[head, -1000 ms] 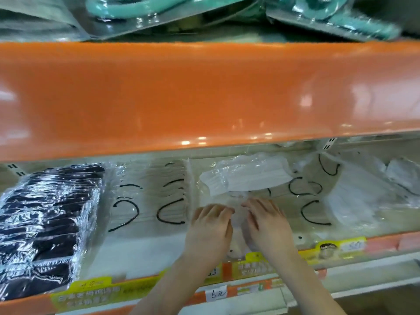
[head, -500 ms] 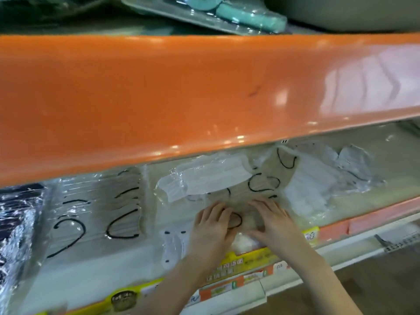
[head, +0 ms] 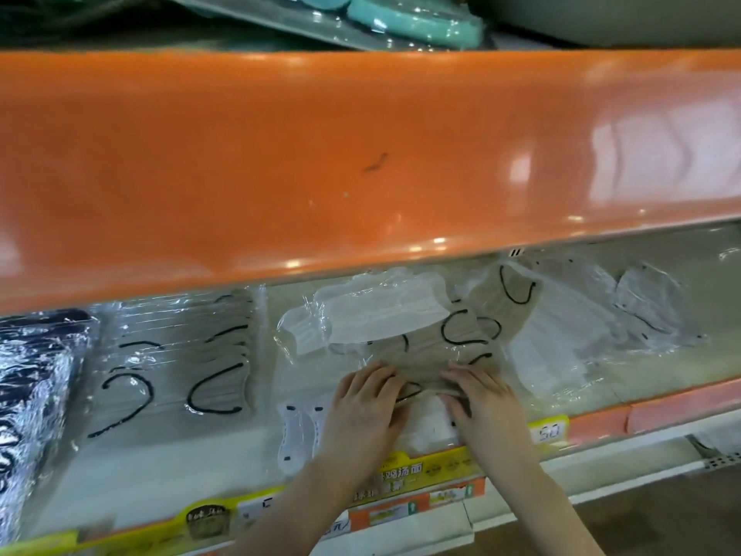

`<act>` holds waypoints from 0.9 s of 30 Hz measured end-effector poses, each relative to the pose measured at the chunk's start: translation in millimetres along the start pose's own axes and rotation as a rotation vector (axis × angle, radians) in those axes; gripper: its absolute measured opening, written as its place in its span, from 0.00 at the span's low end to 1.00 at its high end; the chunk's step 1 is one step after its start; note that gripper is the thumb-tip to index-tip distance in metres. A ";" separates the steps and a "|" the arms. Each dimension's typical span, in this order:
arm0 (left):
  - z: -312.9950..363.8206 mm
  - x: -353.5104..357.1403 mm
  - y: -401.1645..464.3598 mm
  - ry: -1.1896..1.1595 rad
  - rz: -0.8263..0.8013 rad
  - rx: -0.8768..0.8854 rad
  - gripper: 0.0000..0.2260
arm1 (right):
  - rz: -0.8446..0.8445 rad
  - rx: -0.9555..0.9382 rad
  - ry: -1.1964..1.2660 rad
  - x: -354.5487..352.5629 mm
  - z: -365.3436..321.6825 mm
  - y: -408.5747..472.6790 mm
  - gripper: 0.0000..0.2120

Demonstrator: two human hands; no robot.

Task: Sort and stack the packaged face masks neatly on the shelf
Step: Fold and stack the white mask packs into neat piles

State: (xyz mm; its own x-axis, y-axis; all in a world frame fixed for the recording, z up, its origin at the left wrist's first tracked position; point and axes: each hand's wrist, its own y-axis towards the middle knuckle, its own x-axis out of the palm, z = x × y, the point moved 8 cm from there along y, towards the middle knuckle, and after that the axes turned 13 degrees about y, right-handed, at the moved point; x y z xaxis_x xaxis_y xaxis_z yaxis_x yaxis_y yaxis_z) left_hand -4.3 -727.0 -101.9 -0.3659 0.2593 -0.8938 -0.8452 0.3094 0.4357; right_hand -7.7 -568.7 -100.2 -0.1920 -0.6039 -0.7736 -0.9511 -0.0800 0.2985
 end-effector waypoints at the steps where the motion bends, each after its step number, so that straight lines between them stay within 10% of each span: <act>1: 0.7 -1.7 -0.3 0.003 0.005 0.003 0.15 | 0.007 0.002 0.008 0.2 0.6 -0.5 0.12; 27: 1.5 -81.6 0.4 0.173 0.319 0.154 0.09 | 0.205 -0.255 0.022 -10.0 -75.5 -6.8 0.12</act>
State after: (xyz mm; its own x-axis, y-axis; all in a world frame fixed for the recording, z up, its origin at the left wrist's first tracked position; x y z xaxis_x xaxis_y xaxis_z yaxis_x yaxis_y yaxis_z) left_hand 25.7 -746.7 -28.7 -0.6722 0.2107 -0.7098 -0.6150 0.3749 0.6937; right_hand 18.9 -622.0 -52.2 -0.3653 -0.6447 -0.6715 -0.8012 -0.1496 0.5794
